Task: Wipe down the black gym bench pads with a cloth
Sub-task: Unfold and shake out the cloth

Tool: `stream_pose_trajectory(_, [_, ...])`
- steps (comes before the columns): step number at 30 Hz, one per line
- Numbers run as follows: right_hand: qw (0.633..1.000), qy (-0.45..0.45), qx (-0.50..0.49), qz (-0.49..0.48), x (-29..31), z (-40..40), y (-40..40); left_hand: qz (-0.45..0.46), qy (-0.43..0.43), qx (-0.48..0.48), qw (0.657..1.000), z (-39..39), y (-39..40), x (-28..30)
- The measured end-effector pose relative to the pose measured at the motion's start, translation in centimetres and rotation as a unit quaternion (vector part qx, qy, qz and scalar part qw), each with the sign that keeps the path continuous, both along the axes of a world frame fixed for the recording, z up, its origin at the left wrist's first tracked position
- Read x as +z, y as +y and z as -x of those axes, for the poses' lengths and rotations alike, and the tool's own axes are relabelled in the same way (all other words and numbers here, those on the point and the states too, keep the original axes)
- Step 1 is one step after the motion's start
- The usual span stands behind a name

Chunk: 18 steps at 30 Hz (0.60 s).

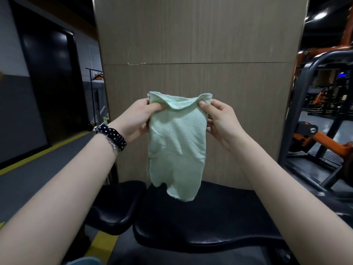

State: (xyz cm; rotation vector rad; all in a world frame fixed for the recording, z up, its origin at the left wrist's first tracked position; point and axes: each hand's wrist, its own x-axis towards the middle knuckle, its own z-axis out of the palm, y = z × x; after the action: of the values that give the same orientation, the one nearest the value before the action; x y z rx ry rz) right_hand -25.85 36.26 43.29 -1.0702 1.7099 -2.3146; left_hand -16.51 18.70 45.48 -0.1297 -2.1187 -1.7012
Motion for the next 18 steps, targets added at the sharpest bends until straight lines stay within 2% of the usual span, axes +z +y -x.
stream_pose_trajectory(3, [0.998, -0.028, 0.042, -0.035, -0.2, -0.7, -0.2, -0.026, 0.001, -0.003, 1.0, -0.4, -0.3, -0.5])
stream_pose_trajectory(7, [0.978, -0.004, 0.128, -0.166, -1.4, -0.8, 0.0, -0.053, -0.01, 0.001, 0.999, -1.0, -0.9, -0.4])
stream_pose_trajectory(11, [0.969, -0.008, 0.191, -0.157, -3.3, -1.2, -0.3, -0.098, -0.02, 0.001, 0.995, -1.7, -1.5, 0.3])
stream_pose_trajectory(14, [0.977, 0.004, 0.172, -0.124, -3.6, -2.6, -0.9, -0.115, -0.041, 0.005, 0.993, -1.9, -1.7, 0.6])
stream_pose_trajectory(18, [0.996, 0.032, 0.05, -0.061, -2.1, -4.0, -2.3, -0.086, -0.079, 0.031, 0.993, -2.2, -1.6, 0.3])
